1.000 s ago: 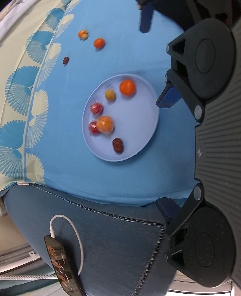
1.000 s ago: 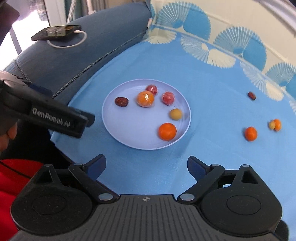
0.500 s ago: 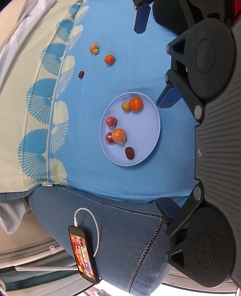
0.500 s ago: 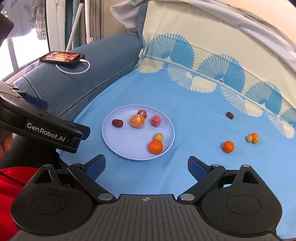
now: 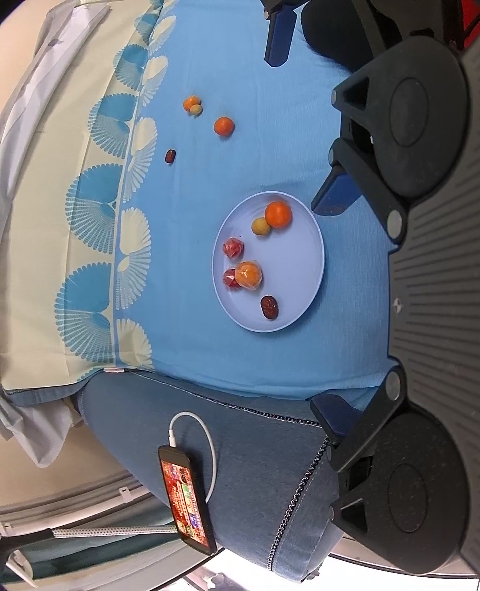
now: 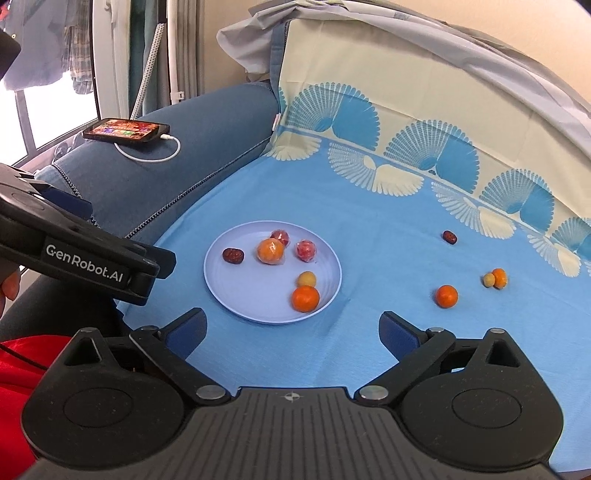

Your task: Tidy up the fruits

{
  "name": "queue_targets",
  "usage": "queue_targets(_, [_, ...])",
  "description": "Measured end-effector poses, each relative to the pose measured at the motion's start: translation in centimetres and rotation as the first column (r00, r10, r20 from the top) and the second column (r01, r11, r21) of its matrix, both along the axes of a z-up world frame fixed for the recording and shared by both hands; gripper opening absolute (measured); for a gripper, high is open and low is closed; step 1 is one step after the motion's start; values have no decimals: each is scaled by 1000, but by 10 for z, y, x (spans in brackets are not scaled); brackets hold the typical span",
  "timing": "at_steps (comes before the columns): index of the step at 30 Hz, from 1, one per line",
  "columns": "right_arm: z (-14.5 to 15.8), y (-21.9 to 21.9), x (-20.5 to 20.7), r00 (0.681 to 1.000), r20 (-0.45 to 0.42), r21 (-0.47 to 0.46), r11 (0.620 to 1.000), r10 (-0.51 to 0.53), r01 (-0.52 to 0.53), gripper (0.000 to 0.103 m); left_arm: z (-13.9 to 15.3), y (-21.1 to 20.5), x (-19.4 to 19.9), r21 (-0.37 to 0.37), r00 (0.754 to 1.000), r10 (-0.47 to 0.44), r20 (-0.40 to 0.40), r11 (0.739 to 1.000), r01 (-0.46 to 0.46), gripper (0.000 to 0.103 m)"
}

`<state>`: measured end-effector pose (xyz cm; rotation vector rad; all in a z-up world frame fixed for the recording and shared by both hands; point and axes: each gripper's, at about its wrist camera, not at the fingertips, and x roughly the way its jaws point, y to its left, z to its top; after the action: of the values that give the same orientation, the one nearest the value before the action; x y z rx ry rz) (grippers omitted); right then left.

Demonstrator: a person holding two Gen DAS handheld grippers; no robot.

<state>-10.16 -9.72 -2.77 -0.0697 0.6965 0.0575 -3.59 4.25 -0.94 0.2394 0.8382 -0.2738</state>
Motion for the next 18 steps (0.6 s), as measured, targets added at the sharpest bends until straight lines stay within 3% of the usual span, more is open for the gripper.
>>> queue_targets(18, [-4, -7, 0, 1000, -5, 34, 999, -16, 16, 101, -6, -13, 1, 42, 999, -41, -17, 998, 42, 103])
